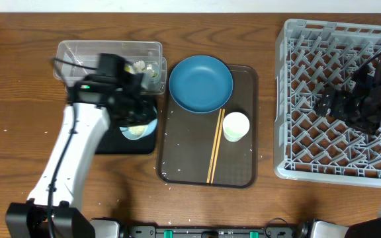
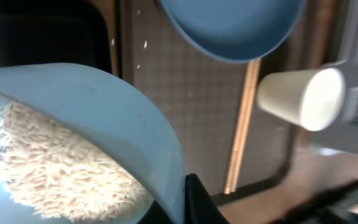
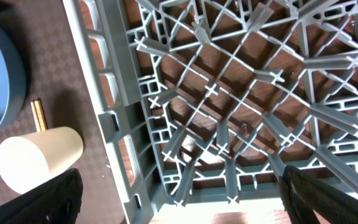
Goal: Sort waste into correct bins and load items into the dishwasher rack
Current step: 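Tip the rice bowl over the black tray to pour out the rice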
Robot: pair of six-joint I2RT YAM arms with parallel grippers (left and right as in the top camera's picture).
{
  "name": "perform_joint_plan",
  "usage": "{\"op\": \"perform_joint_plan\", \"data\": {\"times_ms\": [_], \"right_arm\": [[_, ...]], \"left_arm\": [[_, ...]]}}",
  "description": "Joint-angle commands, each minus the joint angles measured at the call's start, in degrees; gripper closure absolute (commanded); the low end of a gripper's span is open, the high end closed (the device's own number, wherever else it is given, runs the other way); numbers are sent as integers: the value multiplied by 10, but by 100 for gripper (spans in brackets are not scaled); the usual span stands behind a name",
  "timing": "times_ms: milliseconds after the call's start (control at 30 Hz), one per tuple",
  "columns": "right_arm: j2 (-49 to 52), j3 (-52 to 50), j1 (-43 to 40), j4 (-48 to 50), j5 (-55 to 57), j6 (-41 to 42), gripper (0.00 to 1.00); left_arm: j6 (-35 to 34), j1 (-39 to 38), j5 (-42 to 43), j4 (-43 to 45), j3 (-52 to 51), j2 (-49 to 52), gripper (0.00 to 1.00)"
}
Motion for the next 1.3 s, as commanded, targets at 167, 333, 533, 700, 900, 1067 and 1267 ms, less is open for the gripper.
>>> {"op": "perform_joint_plan", "data": {"times_ms": [167, 333, 533, 700, 900, 1067, 1267], "right_arm": [[-1, -2, 4, -4, 2, -9, 1], [-1, -2, 4, -4, 2, -12, 1], [-1, -2, 4, -8, 2, -13, 1], [-1, -2, 4, -8, 2, -13, 1], [-1, -2, 4, -8, 2, -17, 1], [-1, -2, 4, -8, 2, -17, 1], [-1, -2, 4, -8, 2, -17, 1]], "left_arm": [[142, 138, 320, 0, -39, 47, 94], [148, 178, 389, -1, -40, 108, 94], [148, 218, 506, -3, -40, 183, 94], [141, 264, 578, -3, -40, 213, 94], [72, 308, 583, -21, -40, 214, 94], [68, 330, 557, 18, -40, 214, 94], [125, 334, 549, 22, -40, 207, 94]]}}
